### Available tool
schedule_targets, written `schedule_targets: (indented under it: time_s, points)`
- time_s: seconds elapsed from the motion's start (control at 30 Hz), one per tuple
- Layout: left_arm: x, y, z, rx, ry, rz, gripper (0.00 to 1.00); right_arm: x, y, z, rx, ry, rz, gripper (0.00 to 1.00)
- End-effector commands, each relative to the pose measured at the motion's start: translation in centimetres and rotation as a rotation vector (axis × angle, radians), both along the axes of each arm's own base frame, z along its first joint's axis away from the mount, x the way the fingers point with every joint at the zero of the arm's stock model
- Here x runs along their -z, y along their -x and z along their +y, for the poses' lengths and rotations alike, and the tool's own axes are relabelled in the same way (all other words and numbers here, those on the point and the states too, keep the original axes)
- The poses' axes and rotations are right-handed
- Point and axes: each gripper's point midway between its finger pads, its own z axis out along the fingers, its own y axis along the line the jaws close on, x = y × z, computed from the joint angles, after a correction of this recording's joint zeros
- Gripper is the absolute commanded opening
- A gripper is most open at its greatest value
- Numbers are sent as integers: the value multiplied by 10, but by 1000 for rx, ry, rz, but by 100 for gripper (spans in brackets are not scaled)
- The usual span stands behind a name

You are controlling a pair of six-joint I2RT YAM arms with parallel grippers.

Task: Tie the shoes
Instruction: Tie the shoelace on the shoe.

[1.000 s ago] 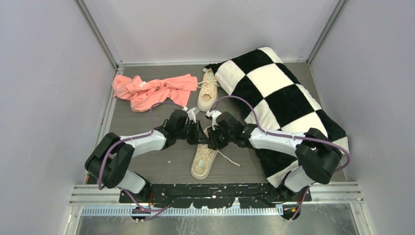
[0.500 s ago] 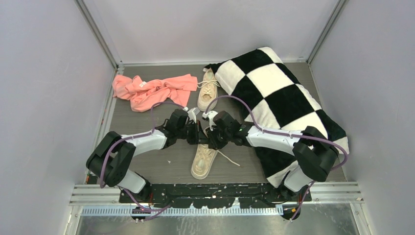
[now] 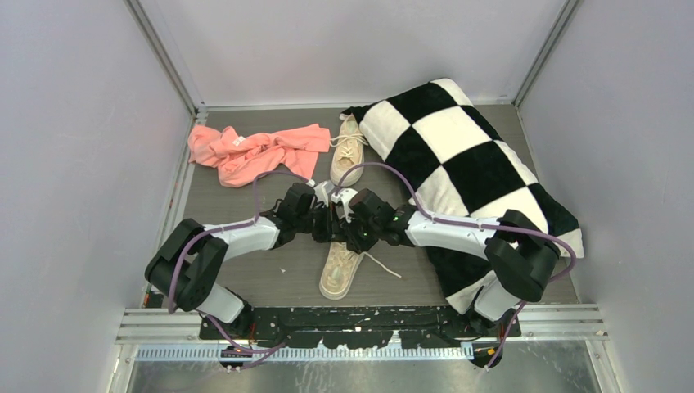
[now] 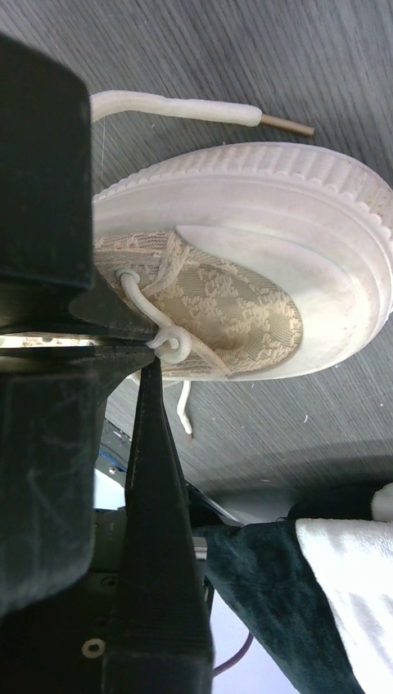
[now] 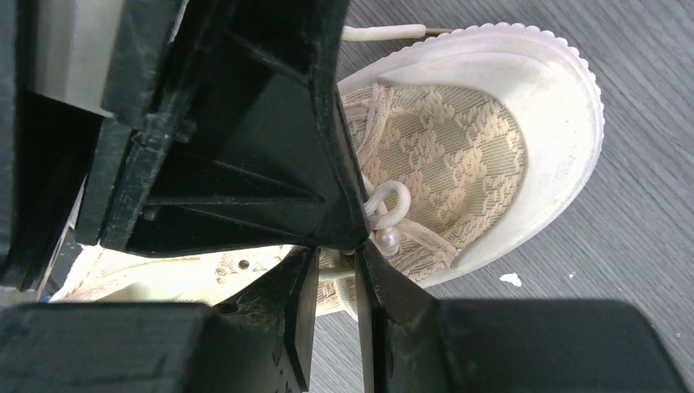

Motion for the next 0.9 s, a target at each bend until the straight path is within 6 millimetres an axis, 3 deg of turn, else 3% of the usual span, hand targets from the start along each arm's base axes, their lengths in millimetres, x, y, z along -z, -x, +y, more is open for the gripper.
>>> schedule_targets:
  time_s: [0.0, 0.2, 0.37, 0.7, 0.87]
  points:
    - [-20, -5, -12, 44, 60, -45, 1, 9, -10, -4, -3, 124, -90, 27]
    - [-21, -5, -12, 41, 60, -45, 0, 16, -13, -10, 7, 206, -152, 31]
    - [-21, -5, -12, 38, 60, -46, 1, 13, -14, -11, 14, 219, -181, 1]
    - [-20, -6, -11, 33, 53, -46, 0, -30, -11, 7, 34, 34, -200, 1]
    - [-20, -6, -11, 33, 52, -48, 1, -37, -10, 13, 37, -9, -198, 1]
